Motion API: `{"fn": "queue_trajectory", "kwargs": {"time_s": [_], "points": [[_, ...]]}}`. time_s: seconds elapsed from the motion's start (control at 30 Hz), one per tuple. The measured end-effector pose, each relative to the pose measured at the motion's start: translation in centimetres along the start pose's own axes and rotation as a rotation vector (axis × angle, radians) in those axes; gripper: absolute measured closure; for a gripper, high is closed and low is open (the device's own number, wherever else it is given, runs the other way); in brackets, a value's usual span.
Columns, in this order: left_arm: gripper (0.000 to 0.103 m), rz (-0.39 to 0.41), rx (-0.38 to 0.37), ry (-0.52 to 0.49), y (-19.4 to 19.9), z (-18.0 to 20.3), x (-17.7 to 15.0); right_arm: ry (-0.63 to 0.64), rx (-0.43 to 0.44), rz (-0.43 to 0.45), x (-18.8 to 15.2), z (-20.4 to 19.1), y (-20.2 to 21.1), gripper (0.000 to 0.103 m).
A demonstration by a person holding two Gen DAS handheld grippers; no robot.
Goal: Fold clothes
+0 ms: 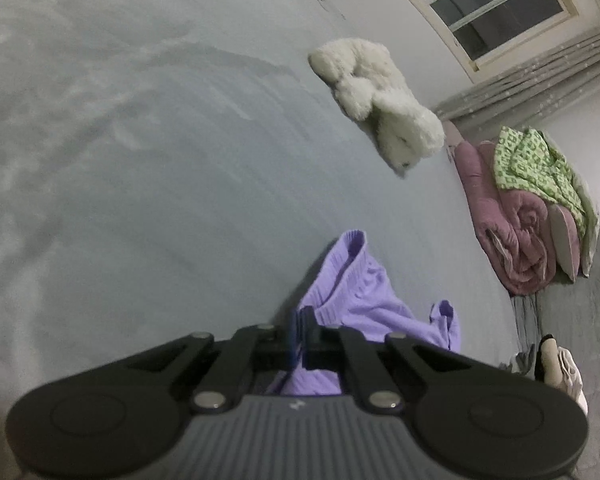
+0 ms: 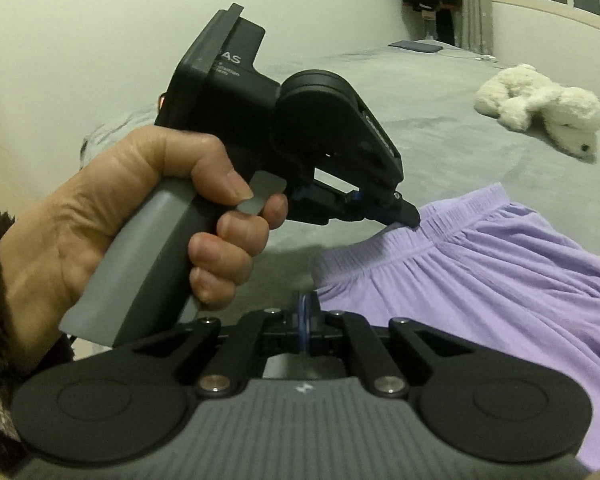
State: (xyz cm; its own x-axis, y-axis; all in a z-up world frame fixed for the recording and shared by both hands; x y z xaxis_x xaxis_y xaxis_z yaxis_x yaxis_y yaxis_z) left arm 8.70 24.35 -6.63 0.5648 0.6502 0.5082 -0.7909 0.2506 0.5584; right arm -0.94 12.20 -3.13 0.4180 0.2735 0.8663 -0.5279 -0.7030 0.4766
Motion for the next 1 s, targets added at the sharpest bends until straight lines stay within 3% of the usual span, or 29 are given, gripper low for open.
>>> {"fn": "queue_trajectory", "kwargs": {"time_s": [0.3,0.57,0.77,0.87,1.0], "points": [[0.102,0.015,0.051,-0.058,0.9,-1.9,1.1,-0.006,0.042,-0.019,-0.2,-1.5,-2.2,0.100],[0.101,0.007,0.073,-0.122,0.6,-2.1,0.7,-0.058,0.031,-0.063,-1.1,0.2,-4.0,0.100],[0.098,0.031,0.100,-0.214,1.4,-1.2,0.3,-0.098,0.002,-0.072,-0.6,0.9,-2.9,0.092],[0.092,0.048,0.110,-0.227,2.1,-0.9,0.2,-0.118,-0.029,-0.069,-0.5,1.8,-1.7,0.090],[0.080,0.071,0.096,-0.235,2.9,0.1,-0.2,-0.144,-0.087,-0.053,-1.3,2.5,1.1,0.069]]}}
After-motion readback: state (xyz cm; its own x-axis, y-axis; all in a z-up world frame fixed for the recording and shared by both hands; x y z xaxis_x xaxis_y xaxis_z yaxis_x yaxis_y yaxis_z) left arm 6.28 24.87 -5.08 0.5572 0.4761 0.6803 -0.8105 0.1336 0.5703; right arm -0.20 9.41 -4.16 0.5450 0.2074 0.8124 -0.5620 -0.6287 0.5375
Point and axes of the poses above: each gripper's, at about its wrist camera, not at the fingertips, and y roughly against the way its jaws point, z to its right, x to its top, the point moved 6 cm from there along -y, roughly the way its jaws point, and after that the axes turned 10 degrees about z, right-handed, at the moved point
